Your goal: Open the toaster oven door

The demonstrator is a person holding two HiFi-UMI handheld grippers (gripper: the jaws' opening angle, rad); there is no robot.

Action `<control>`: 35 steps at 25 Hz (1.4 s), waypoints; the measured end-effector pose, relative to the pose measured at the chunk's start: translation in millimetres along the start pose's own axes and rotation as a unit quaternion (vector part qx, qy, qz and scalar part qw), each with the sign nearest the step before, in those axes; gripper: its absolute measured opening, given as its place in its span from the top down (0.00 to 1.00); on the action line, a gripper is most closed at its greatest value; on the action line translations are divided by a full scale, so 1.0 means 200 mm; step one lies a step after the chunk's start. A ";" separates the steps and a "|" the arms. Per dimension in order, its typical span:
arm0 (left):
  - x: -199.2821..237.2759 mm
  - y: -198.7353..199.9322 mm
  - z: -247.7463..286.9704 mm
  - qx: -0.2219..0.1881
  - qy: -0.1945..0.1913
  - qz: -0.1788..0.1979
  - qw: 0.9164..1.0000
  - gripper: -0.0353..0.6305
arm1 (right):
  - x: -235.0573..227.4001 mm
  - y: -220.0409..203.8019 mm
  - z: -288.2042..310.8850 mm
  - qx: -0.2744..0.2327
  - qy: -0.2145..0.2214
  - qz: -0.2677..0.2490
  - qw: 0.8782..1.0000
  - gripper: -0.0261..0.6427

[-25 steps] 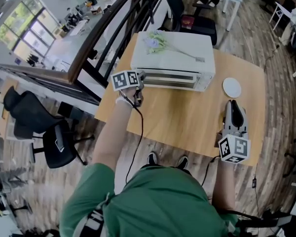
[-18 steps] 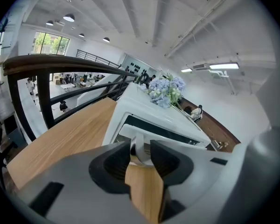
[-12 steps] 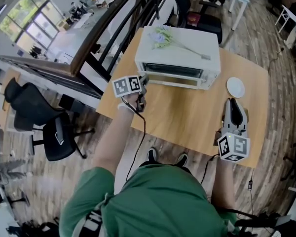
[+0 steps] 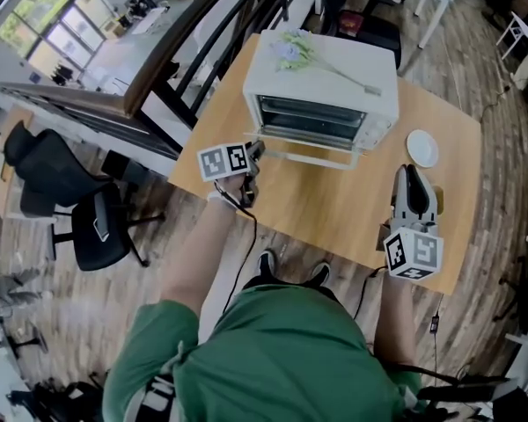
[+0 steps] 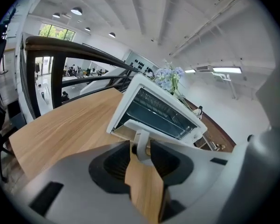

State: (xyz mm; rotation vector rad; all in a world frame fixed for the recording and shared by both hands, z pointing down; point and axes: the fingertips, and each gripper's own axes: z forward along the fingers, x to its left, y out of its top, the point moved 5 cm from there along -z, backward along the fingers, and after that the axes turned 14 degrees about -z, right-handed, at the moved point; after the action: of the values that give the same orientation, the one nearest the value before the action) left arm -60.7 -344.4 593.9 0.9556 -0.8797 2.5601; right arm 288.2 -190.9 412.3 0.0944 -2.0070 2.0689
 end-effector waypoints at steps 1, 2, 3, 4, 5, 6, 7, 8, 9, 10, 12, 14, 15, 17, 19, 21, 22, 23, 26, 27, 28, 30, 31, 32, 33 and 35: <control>0.02 -0.03 -0.01 0.002 0.003 -0.001 1.000 0.72 | 0.01 0.00 0.00 0.000 0.002 0.000 1.000 0.86; 0.04 -0.06 -0.01 0.003 0.007 -0.001 1.000 0.73 | 0.01 0.00 0.00 0.000 0.003 0.000 1.000 0.86; 0.05 -0.09 -0.01 0.006 0.012 0.001 1.000 0.73 | 0.01 0.00 0.00 0.000 0.004 0.000 1.000 0.86; 0.07 -0.12 -0.01 0.008 0.017 0.002 1.000 0.73 | 0.01 0.00 0.00 0.000 0.006 0.000 1.000 0.86; 0.09 -0.15 0.00 0.012 0.023 0.004 1.000 0.73 | 0.01 -0.01 0.00 0.000 0.007 -0.001 1.000 0.86; 0.11 -0.18 0.00 0.015 0.028 0.005 0.999 0.73 | 0.01 -0.01 0.00 0.001 0.008 -0.002 1.000 0.86; 0.13 -0.21 0.00 0.017 0.033 0.006 0.999 0.74 | 0.02 -0.01 0.00 0.002 0.009 -0.003 1.000 0.86; 0.16 -0.24 0.01 0.016 0.037 0.005 0.999 0.76 | 0.02 -0.02 0.00 0.004 0.011 -0.004 1.000 0.86; 0.17 -0.27 0.01 0.011 0.038 0.005 0.999 0.76 | 0.03 -0.02 -0.01 0.006 0.012 -0.005 1.000 0.86; 0.19 -0.29 0.01 0.002 0.036 0.004 0.999 0.76 | 0.03 -0.02 -0.01 0.008 0.012 -0.006 1.000 0.86; 0.22 -0.32 0.00 -0.023 0.022 0.003 0.999 0.76 | 0.05 -0.03 -0.02 0.012 0.014 -0.009 1.000 0.86; 0.25 -0.35 0.00 -0.048 0.007 0.007 0.999 0.76 | 0.07 -0.04 -0.03 0.018 0.016 -0.012 1.000 0.86; 0.27 -0.36 0.01 -0.055 0.002 0.010 0.998 0.76 | 0.08 -0.05 -0.03 0.021 0.016 -0.013 1.000 0.86; 0.31 -0.40 0.02 -0.062 0.000 0.013 0.998 0.76 | 0.10 -0.07 -0.04 0.028 0.019 -0.015 0.999 0.86; 0.36 -0.45 0.04 -0.062 0.000 0.012 0.998 0.76 | 0.13 -0.10 -0.05 0.035 0.024 -0.017 0.999 0.86; 0.40 -0.49 0.06 -0.066 -0.003 0.007 0.998 0.76 | 0.15 -0.12 -0.06 0.043 0.030 -0.017 0.998 0.86; 0.42 -0.51 0.07 -0.070 -0.006 0.007 0.998 0.76 | 0.17 -0.13 -0.06 0.048 0.032 -0.016 0.998 0.86; 0.43 -0.53 0.08 -0.073 -0.009 0.008 0.997 0.76 | 0.18 -0.15 -0.06 0.052 0.034 -0.015 0.998 0.86; 0.48 -0.57 0.09 -0.074 -0.009 0.007 0.997 0.76 | 0.21 -0.18 -0.07 0.063 0.042 -0.014 0.997 0.86; 0.49 -0.58 0.10 -0.073 -0.009 0.006 0.997 0.76 | 0.22 -0.19 -0.07 0.066 0.047 -0.015 0.997 0.86; 0.50 -0.59 0.11 -0.071 -0.010 0.006 0.997 0.76 | 0.23 -0.19 -0.07 0.068 0.051 -0.015 0.996 0.86; 0.51 -0.61 0.12 -0.068 -0.009 0.006 0.998 0.77 | 0.25 -0.20 -0.07 0.070 0.057 -0.016 0.996 0.86; 0.52 -0.61 0.13 -0.065 -0.006 0.007 0.998 0.77 | 0.25 -0.19 -0.06 0.070 0.059 -0.016 0.996 0.86; 0.53 -0.62 0.13 -0.062 -0.002 0.008 0.998 0.77 | 0.25 -0.19 -0.06 0.070 0.060 -0.016 0.996 0.86; 0.54 -0.63 0.14 -0.059 0.001 0.007 0.998 0.77 | 0.26 -0.19 -0.06 0.069 0.061 -0.016 0.996 0.86; 0.55 -0.64 0.14 -0.055 0.006 0.005 0.998 0.77 | 0.26 -0.19 -0.06 0.069 0.061 -0.014 0.996 0.86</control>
State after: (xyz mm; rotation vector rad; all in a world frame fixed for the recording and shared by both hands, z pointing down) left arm -71.9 -257.8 740.9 0.9057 -1.0142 2.4940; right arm 247.5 -170.7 459.8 0.0213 -1.7808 2.1387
